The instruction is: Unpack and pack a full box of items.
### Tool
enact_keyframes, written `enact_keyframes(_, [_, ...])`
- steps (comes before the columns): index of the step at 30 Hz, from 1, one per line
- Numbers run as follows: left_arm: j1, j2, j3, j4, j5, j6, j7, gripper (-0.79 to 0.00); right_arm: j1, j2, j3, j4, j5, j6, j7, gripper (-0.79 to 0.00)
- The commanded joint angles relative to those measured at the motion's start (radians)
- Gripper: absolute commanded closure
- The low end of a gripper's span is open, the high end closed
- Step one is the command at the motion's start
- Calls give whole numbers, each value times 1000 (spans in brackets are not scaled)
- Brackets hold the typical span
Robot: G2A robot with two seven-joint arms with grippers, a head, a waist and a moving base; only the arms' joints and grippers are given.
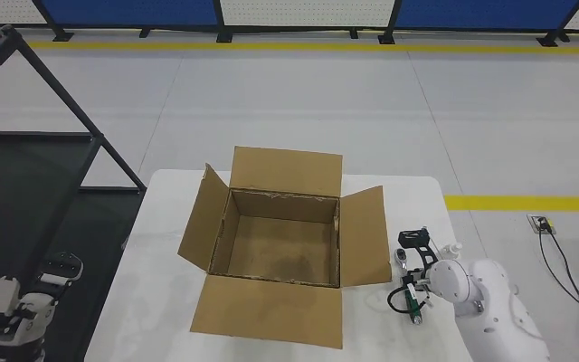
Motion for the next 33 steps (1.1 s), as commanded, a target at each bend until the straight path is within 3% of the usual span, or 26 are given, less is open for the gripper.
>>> enact_keyframes(1, [0, 0, -1, 0, 1, 1, 2, -785, 8, 0, -4, 12, 2, -1, 1, -320])
enact_keyframes(13, [-1, -1, -2, 1, 2, -1, 2, -785, 54, -5, -42, 103, 22, -9, -4, -271])
enact_keyframes(18, [-2, -1, -3, 1, 2, 1, 0, -785, 66, -5, -45, 132, 29, -14, -11, -160])
enact_keyframes(19, [-2, -1, -3, 1, 2, 1, 0, -785, 67, -5, -44, 135, 32, -15, -12, -52])
enact_keyframes(20, [-3, -1, -3, 0, 0, 1, 0, -785, 68, -4, -43, 137, 35, -16, -13, 0])
enact_keyframes(22, [-3, -1, -3, 0, -1, 1, -1, -785, 66, -3, -39, 132, 36, -12, -20, 0])
enact_keyframes(27, [-2, -1, -5, -1, -5, -1, -1, -785, 35, 4, -7, 41, 26, 9, -26, 0])
enact_keyframes(33, [1, -2, -6, -1, -10, -3, -5, -785, -34, 19, 61, -193, -16, 49, -3, 0])
